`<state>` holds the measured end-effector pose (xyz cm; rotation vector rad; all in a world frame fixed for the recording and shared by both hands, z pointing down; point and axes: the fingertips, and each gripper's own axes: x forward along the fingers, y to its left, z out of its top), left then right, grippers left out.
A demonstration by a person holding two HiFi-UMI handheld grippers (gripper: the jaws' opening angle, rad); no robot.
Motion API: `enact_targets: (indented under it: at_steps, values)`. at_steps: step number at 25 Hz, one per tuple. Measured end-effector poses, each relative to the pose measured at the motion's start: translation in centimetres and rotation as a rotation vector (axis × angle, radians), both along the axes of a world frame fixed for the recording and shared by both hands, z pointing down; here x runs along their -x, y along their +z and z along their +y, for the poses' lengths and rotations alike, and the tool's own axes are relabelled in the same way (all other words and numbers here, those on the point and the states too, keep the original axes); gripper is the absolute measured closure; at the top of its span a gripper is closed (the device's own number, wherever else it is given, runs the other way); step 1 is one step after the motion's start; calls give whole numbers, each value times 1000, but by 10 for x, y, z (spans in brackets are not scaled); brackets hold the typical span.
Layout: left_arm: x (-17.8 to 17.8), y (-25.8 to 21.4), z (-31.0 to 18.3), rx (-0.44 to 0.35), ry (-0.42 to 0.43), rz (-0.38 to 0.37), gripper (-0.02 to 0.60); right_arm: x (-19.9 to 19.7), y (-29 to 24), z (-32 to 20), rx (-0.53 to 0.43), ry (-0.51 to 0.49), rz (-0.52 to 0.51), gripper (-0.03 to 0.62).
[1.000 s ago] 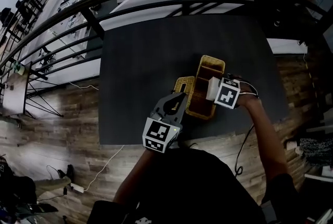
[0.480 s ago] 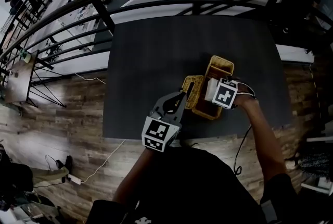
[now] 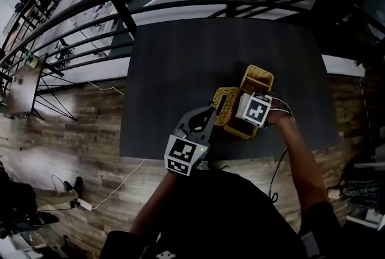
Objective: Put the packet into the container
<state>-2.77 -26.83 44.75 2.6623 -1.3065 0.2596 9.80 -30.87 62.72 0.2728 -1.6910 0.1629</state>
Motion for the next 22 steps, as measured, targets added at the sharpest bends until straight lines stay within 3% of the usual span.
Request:
enact_targets:
  at_steps: [22]
  values:
    - [4, 2, 2, 7, -22, -10, 574, 0, 42, 3, -16, 34, 11, 157]
